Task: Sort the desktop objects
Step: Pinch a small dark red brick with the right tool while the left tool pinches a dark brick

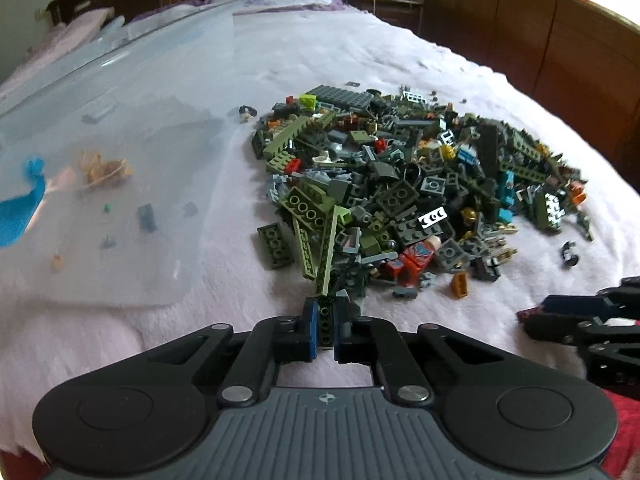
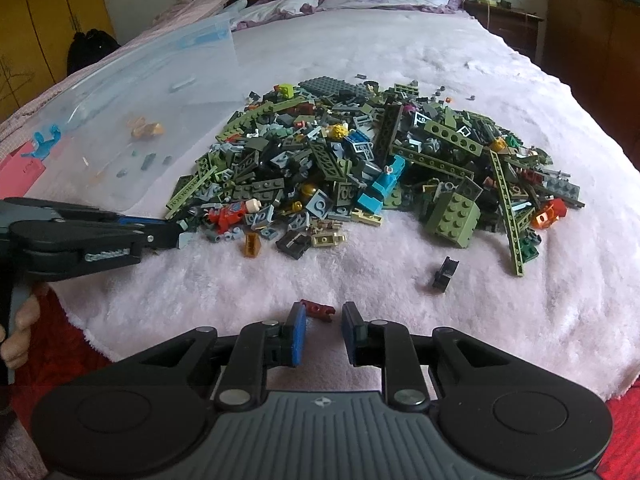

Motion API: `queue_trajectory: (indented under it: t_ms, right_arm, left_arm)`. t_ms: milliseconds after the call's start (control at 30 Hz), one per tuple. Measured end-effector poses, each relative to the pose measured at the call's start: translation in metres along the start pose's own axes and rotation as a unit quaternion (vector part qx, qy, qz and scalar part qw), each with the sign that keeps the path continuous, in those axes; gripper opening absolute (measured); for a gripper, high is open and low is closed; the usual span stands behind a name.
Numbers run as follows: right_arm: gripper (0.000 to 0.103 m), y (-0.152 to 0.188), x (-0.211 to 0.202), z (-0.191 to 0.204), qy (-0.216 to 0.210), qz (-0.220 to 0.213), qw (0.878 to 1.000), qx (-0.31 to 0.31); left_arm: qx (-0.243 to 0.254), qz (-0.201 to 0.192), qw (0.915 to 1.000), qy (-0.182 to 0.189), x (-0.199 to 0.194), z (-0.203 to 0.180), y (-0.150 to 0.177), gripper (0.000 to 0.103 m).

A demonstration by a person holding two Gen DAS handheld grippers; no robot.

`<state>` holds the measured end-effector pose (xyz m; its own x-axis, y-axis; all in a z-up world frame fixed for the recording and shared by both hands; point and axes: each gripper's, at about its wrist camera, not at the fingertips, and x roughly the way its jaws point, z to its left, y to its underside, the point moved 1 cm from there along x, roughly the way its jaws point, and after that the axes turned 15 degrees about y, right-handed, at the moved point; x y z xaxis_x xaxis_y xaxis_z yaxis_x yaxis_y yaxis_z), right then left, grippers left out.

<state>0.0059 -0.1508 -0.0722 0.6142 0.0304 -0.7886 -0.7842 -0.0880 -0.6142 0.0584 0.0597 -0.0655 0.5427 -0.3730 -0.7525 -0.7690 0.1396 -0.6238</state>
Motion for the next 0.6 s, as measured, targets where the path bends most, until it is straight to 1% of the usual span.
queue_trajectory:
  t_ms: [133,233,333,367,467,533,600]
  right_arm:
    - [0.024,0.000,0.000,0.000,-0.001,-0.001,1.000,0.001]
    - [0.024,0.000,-0.001,0.000,-0.001,-0.002,1.000,0.000]
    - [0.025,0.000,-0.001,0.001,0.000,-0.004,1.000,-0.005]
    - [0.025,-0.001,0.000,0.002,0.001,-0.004,1.000,-0.007]
    - [0.025,-0.001,0.001,0.003,0.002,-0.006,1.000,-0.012]
    - [0.025,-0.001,0.001,0.004,0.002,-0.006,1.000,-0.014]
    - [0.026,0.000,0.001,0.006,0.004,-0.009,1.000,-0.020]
  left_arm:
    - [0.008,-0.007,0.9999,0.006,-0.013,-0.005,0.004,0.009]
    - [0.010,-0.004,0.9999,0.011,-0.016,-0.008,0.007,0.010]
    - [0.012,0.004,0.9999,0.006,-0.012,-0.009,0.007,0.013]
    - [0.012,0.007,0.9999,0.002,-0.010,-0.009,0.008,0.017]
    - [0.012,0.013,0.9998,-0.005,-0.006,-0.008,0.009,0.022]
    - [0.016,0.018,0.9997,-0.003,-0.005,-0.007,0.012,0.024]
    - [0.022,0.023,0.9995,-0.002,-0.003,-0.007,0.014,0.024]
